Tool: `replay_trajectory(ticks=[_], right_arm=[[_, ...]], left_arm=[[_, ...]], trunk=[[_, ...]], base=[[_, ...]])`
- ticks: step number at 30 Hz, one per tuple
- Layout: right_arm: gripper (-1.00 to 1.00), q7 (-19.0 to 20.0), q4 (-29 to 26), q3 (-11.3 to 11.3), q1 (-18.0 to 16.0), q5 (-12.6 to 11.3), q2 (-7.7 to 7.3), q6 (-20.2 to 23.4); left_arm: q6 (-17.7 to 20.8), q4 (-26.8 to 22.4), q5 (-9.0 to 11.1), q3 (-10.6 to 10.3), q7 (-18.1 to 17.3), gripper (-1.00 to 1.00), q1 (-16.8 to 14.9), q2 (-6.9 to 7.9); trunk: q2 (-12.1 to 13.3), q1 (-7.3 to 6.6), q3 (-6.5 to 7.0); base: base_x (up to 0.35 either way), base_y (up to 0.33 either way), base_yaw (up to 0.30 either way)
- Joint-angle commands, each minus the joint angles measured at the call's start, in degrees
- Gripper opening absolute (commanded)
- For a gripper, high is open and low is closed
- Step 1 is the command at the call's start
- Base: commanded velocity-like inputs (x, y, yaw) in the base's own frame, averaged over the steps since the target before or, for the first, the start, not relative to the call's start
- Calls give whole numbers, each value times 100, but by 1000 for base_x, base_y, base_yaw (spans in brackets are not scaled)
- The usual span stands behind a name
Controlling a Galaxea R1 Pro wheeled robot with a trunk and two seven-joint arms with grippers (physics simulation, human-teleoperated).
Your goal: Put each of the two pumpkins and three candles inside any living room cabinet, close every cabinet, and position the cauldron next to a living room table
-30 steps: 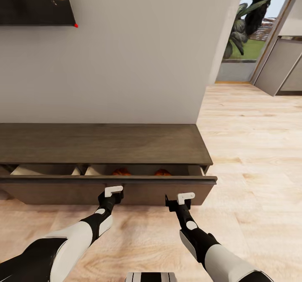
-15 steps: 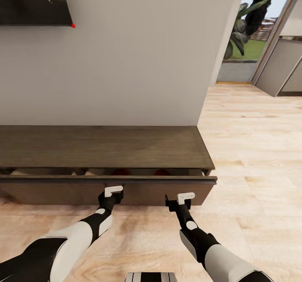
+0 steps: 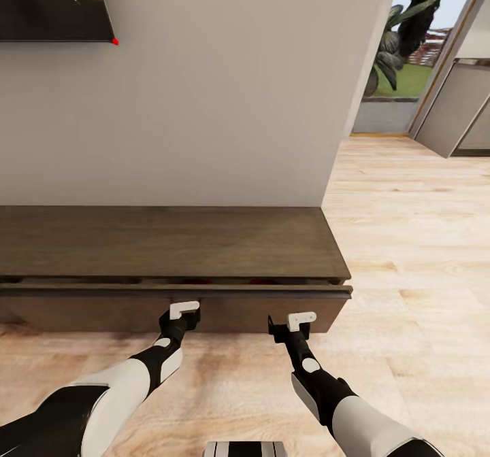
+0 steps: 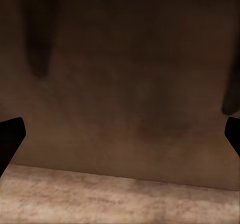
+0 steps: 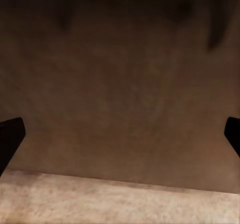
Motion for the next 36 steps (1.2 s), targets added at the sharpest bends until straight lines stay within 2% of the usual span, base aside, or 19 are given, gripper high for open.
replay_trajectory(ticks=[1, 36], right_arm=[[100, -27, 6, 50, -5, -60, -2, -22], [100, -28, 6, 50, -5, -60, -2, -22]], left_arm=[[-22, 4, 17, 17, 4, 100, -5, -2], [-22, 4, 16, 8, 4, 100, -5, -3]], trunk=[[-2, -1, -4], [-2, -1, -4]], base=[[0, 0, 0], [40, 0, 0]])
